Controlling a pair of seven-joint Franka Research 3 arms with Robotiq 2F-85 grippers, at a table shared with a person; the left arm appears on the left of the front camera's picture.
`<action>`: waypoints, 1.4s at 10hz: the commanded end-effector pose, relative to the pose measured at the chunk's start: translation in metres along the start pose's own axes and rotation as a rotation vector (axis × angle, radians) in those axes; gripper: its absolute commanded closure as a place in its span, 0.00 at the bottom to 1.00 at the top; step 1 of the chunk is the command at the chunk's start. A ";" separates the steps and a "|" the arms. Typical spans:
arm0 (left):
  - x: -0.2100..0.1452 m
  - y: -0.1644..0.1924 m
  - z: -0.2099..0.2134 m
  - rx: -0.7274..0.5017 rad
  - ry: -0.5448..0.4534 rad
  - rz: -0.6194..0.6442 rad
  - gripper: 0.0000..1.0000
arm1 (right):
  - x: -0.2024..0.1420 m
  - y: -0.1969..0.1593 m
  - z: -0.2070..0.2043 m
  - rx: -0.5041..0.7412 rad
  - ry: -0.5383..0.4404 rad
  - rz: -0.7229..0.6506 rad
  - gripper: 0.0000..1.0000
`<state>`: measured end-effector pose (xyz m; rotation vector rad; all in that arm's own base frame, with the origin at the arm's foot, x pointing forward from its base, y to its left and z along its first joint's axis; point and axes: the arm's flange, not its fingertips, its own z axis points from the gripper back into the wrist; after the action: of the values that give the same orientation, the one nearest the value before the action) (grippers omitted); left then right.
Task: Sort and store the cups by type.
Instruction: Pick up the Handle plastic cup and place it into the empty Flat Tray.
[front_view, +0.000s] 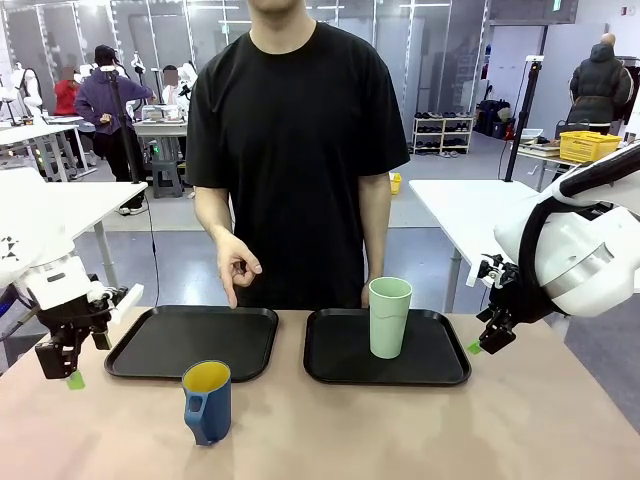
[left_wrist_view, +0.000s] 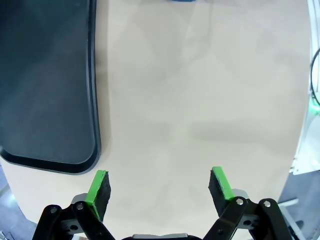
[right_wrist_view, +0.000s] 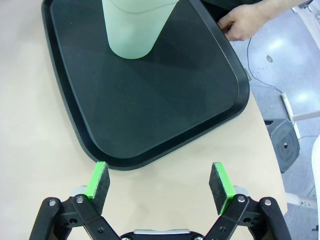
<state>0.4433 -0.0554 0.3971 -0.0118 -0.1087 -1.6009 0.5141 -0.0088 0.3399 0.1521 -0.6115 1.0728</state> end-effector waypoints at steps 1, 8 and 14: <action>-0.001 0.000 0.000 0.000 0.006 -0.004 0.00 | 0.001 -0.002 -0.001 -0.007 -0.012 -0.005 0.00; -0.001 -0.048 -0.078 0.084 -0.547 -0.108 0.00 | 0.001 -0.002 -0.001 -0.007 -0.012 -0.005 0.00; -0.015 -0.057 -0.122 0.122 -1.008 -0.068 0.00 | 0.001 -0.002 -0.001 -0.007 -0.012 -0.005 0.00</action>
<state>0.3875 -0.0520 0.2927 -0.6930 -0.9535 -1.5254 0.5141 -0.0088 0.3399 0.1521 -0.6116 1.0727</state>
